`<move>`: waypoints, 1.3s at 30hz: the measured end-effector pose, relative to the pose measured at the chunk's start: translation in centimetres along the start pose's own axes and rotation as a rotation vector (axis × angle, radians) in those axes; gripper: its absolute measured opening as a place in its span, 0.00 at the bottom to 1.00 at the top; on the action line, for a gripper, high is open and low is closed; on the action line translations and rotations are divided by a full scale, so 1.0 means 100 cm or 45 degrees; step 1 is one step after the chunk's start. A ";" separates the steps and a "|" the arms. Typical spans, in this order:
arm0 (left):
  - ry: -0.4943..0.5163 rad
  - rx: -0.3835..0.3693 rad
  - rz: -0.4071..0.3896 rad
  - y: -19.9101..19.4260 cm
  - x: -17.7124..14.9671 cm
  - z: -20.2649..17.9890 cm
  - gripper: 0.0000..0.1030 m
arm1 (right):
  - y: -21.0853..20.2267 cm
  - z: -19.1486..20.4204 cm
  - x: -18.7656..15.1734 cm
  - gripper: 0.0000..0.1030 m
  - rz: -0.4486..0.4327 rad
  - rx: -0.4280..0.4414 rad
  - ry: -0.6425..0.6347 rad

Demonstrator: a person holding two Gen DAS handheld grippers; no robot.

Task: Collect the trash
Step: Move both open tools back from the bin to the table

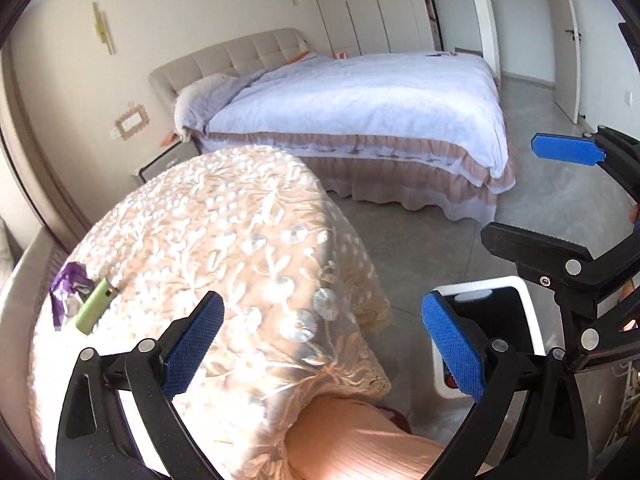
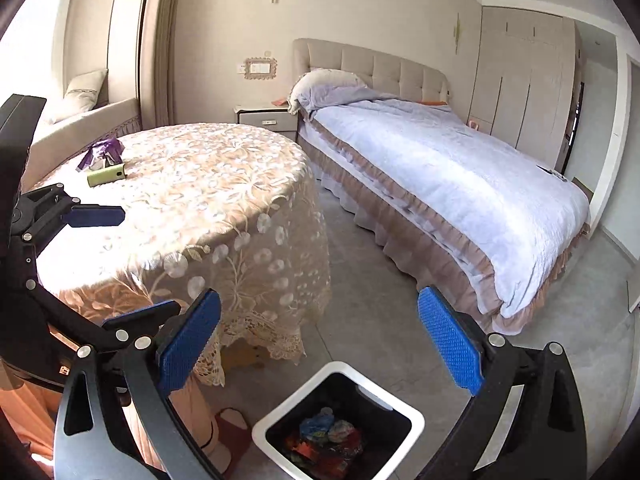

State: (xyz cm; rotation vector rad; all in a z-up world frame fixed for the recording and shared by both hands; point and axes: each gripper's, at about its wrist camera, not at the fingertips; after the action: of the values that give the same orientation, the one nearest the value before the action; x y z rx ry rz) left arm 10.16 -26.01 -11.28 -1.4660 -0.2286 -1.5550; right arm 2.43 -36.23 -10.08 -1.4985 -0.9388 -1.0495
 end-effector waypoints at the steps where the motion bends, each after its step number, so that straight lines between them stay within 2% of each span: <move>1: -0.011 0.029 -0.005 -0.003 0.000 0.011 0.95 | 0.003 0.006 0.005 0.96 -0.011 0.021 -0.003; 6: -0.056 0.163 0.001 -0.011 -0.006 0.066 0.95 | 0.029 0.056 0.036 0.96 -0.063 0.152 -0.082; 13: -0.162 0.296 0.019 -0.025 -0.022 0.141 0.95 | 0.063 0.117 0.069 0.96 -0.112 0.297 -0.143; 18: -0.227 0.369 0.030 -0.027 -0.030 0.185 0.95 | 0.090 0.157 0.088 0.96 -0.109 0.395 -0.161; 27: -0.327 0.424 0.037 -0.027 -0.041 0.241 0.95 | 0.121 0.201 0.103 0.96 -0.119 0.471 -0.243; 34: -0.322 0.480 0.033 -0.024 -0.048 0.276 0.95 | 0.145 0.222 0.112 0.96 -0.118 0.539 -0.254; 39: -0.297 0.452 0.031 -0.017 -0.051 0.304 0.95 | 0.169 0.234 0.115 0.96 -0.104 0.612 -0.270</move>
State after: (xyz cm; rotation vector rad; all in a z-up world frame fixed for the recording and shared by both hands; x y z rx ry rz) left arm 28.56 -1.66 -6.91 -1.3560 -0.5906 -1.2456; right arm 25.18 -15.49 -6.23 -1.1872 -1.3056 -0.6619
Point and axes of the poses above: each gripper's, at about its wrist camera, not at the fingertips, and y roughly the way its jaws point, z to its left, x to its top, and after that the axes turned 13 degrees about -z, right-handed
